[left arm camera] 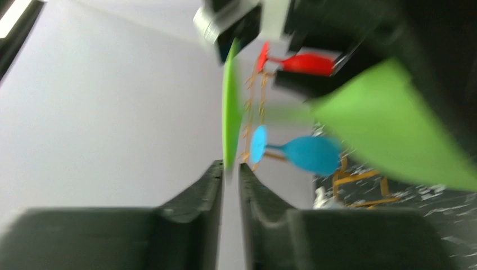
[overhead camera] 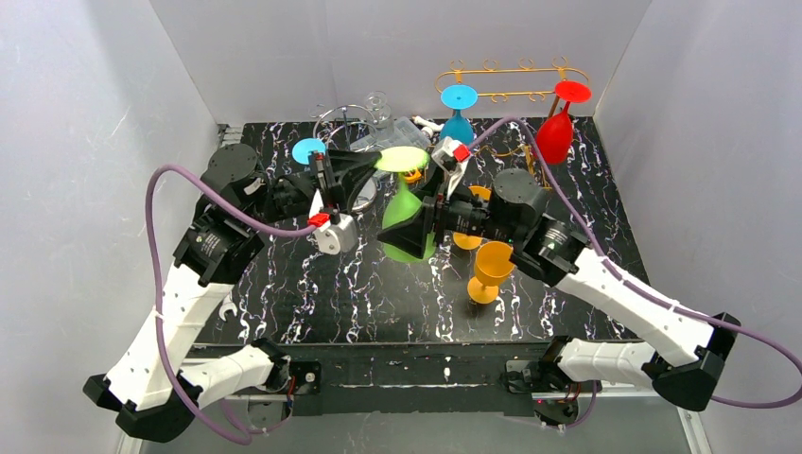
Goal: Place the wine glass upside down on the wine glass rack
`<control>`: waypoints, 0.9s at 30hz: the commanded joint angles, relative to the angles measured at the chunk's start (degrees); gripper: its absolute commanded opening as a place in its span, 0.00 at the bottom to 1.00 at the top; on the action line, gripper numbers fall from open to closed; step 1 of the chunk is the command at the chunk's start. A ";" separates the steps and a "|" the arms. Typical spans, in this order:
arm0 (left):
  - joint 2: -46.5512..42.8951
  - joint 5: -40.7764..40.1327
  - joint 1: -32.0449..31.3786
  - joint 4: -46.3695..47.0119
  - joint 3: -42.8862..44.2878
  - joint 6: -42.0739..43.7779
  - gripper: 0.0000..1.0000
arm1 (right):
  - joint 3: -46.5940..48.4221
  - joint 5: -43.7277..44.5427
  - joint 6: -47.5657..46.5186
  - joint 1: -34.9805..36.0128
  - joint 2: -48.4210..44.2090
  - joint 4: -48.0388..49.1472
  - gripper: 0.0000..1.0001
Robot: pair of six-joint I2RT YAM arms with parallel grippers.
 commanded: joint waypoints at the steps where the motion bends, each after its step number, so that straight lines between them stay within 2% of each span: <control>1: -0.16 -7.20 1.28 5.99 -0.05 0.21 0.25 | 0.55 2.69 -2.10 0.80 -4.40 -2.28 0.57; 3: -0.25 -7.16 1.26 5.95 -0.29 -0.07 0.28 | 0.72 3.78 -2.51 0.80 -4.93 -2.97 0.55; 4: -0.21 -7.46 1.28 6.06 -0.21 -0.68 0.34 | 0.95 4.49 -3.12 0.80 -5.14 -3.43 0.54; 5: -0.06 -7.83 1.28 5.97 0.14 -1.64 0.43 | 1.29 5.77 -3.60 0.80 -5.36 -4.65 0.52; 6: 0.25 -8.40 1.28 5.84 0.61 -2.82 0.56 | 1.68 6.98 -4.29 0.80 -5.67 -5.74 0.49; 8: 0.43 -9.45 1.28 5.70 1.39 -4.80 0.68 | 2.18 10.26 -5.95 0.80 -6.77 -8.09 0.44; 10: 0.54 -9.99 1.28 5.29 1.96 -6.05 0.82 | 2.38 13.31 -7.52 0.80 -8.25 -9.84 0.44; 11: 0.66 -10.51 1.28 5.34 2.08 -6.76 0.93 | 2.50 14.92 -8.20 0.80 -9.05 -10.76 0.44; 12: 0.65 -11.00 1.28 5.38 2.16 -7.40 0.98 | 2.65 16.72 -8.66 0.80 -9.72 -11.59 0.44; 18: 1.08 -14.98 1.26 3.87 3.39 -13.11 0.98 | 3.52 26.86 -11.05 0.80 -12.61 -16.74 0.44; 21: 2.22 -18.20 1.28 0.67 5.39 -17.07 0.98 | 2.84 32.99 -11.92 0.80 -14.41 -18.75 0.41; 23: 2.75 -20.35 1.28 -2.36 5.84 -17.42 0.98 | 1.43 36.97 -13.02 0.80 -16.06 -19.18 0.37; 27: 1.79 -23.95 1.28 -3.48 3.82 -18.31 0.98 | -1.27 43.60 -14.29 0.80 -19.36 -19.32 0.36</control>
